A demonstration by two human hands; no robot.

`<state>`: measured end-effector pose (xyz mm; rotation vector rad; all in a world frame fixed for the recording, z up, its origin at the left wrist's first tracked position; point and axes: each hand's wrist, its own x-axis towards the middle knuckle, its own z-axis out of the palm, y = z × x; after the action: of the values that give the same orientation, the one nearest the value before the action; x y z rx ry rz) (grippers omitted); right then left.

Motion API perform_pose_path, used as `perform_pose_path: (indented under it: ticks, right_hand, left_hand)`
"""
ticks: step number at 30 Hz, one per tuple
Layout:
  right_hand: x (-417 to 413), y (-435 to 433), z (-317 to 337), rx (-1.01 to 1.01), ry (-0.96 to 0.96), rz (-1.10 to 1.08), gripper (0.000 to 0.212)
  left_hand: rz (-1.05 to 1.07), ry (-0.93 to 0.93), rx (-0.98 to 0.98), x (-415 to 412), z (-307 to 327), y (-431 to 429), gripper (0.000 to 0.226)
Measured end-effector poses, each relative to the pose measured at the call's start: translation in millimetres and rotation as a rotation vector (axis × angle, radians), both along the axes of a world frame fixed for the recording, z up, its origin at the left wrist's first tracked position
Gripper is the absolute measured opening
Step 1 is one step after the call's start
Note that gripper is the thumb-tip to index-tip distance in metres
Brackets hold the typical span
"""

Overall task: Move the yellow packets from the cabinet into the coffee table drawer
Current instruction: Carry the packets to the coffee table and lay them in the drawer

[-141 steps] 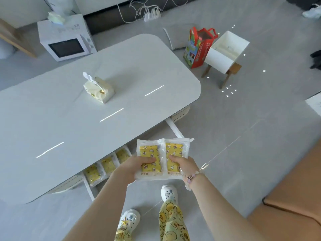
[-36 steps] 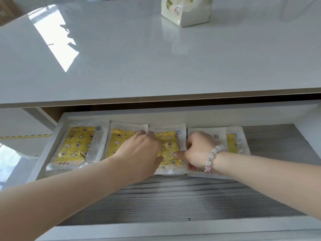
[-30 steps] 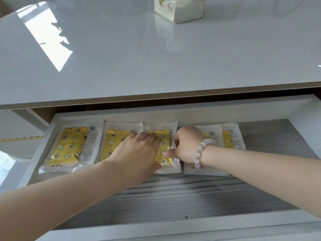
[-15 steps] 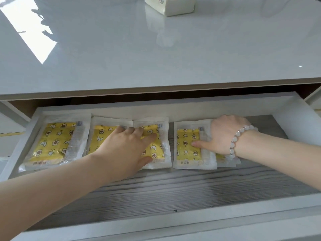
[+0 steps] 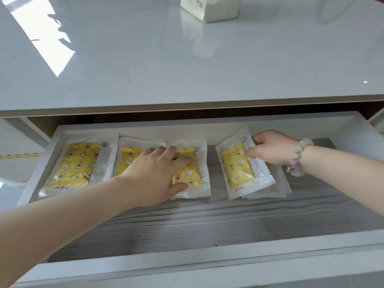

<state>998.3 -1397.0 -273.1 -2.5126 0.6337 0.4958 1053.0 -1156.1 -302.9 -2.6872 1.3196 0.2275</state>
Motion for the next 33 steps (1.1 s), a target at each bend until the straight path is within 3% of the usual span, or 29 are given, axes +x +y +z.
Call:
perform_pose_path:
  ticks: [3,6,8,12,15,17,21,25,28,33]
  right_hand:
    - [1.8,-5.5,16.6,0.248,0.035,-0.097,0.011]
    - [-0.7,1.3,25.8,0.561,0.117,-0.246,0.013]
    - [4.0,11.0,21.3,0.615,0.104,-0.308,0.019]
    - [21.9,35.6,8.5,0.502,0.091,-0.258,0.043]
    - [35.6,55.7,-1.6,0.498,0.009,-0.241,0.025]
    - [42.2,65.8,-12.3,0.557,-0.010,-0.235,0.033]
    - [45.3,77.5,-32.8,0.508,-0.040,-0.195,0.038]
    - [50.0,82.0,-33.2,0.276,-0.067,-0.066,0.033]
    - [53.1,81.5,-23.1,0.083,0.005,0.028,0.031]
    - [41.8,67.8,-18.8,0.043,-0.084,0.053,0.035]
  left_hand:
    - [-0.013,0.001,0.032,-0.5,0.6,1.9,0.064]
    - [-0.006,0.006,0.017,-2.2,1.6,2.5,0.066]
    - [0.011,0.052,-0.019,-0.9,6.2,3.9,0.061]
    - [0.036,0.169,-0.085,3.2,23.0,14.2,0.043]
    - [0.183,0.141,-0.177,6.7,35.2,22.7,0.044]
    - [0.229,0.109,-0.245,4.4,40.4,25.2,0.044]
    - [0.019,0.104,-0.185,-12.9,35.0,17.2,0.058]
    - [-0.135,0.004,-0.078,-11.7,8.1,15.9,0.056]
    - [-0.165,-0.015,-0.089,-7.6,0.9,17.5,0.052]
    - [-0.167,-0.006,-0.112,-10.0,6.0,10.7,0.053]
